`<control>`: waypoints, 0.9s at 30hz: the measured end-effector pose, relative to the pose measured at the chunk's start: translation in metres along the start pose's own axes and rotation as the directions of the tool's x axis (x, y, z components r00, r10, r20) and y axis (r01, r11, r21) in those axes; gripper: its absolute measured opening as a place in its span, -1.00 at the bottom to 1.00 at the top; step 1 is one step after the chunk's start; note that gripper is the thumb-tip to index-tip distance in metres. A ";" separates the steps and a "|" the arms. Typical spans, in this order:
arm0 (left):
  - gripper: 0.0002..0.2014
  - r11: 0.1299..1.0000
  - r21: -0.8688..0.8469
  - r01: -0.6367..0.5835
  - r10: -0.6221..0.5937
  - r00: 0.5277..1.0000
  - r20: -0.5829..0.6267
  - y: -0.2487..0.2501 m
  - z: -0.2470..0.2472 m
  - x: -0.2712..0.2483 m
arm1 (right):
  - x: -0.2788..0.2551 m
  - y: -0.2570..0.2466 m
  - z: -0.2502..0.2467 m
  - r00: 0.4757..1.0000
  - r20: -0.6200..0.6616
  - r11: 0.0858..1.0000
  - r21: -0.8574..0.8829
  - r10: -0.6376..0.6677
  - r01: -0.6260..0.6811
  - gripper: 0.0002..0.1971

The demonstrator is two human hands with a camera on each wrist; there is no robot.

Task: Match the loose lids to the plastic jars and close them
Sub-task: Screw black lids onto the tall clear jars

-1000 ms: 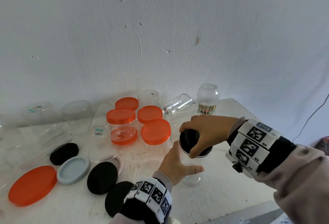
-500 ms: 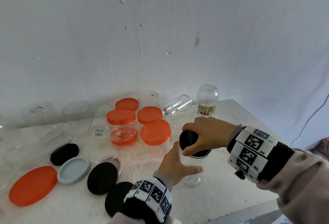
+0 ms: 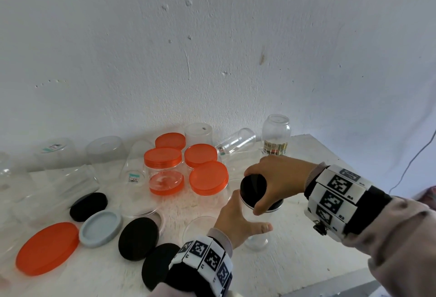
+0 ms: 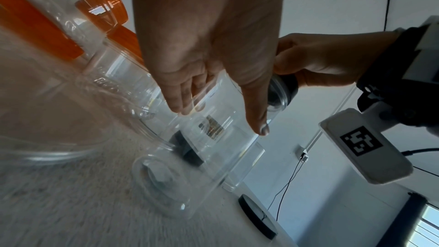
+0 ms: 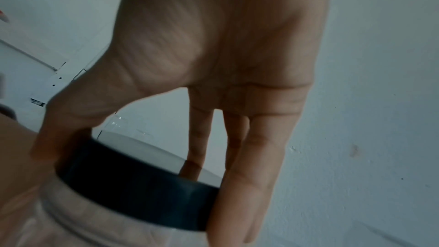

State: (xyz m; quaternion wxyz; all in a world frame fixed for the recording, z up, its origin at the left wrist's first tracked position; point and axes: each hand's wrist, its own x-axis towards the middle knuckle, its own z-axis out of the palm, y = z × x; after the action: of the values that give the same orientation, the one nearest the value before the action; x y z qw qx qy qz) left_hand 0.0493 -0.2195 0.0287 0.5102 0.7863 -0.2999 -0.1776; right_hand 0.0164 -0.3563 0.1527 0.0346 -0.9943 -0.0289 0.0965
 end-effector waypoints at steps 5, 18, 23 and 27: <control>-0.19 1.000 -0.021 -0.014 0.014 1.000 -0.020 -0.001 0.001 -0.002 | -0.002 -0.001 0.001 0.999 -0.035 1.000 0.015 -0.001 0.002 -0.24; -0.28 0.997 -0.073 -0.016 0.012 0.998 -0.054 0.001 0.004 -0.003 | -0.003 -0.007 0.011 0.983 -0.140 0.993 0.042 0.117 -0.113 -0.29; -0.30 0.994 -0.101 -0.038 0.028 0.995 -0.100 -0.001 0.007 -0.004 | -0.003 -0.013 0.020 0.949 -0.201 0.970 0.035 0.244 -0.241 -0.27; -0.30 0.995 -0.091 -0.035 0.025 0.994 -0.102 -0.001 0.008 -0.004 | -0.003 -0.016 0.017 0.956 -0.153 0.965 -0.042 0.251 -0.260 -0.20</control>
State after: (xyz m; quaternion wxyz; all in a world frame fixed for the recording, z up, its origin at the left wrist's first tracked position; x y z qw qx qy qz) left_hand 0.0419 -0.2219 0.0241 0.5633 0.7650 -0.2769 -0.1438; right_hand 0.0089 -0.3392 0.1374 -0.0070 -0.9947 0.0997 0.0259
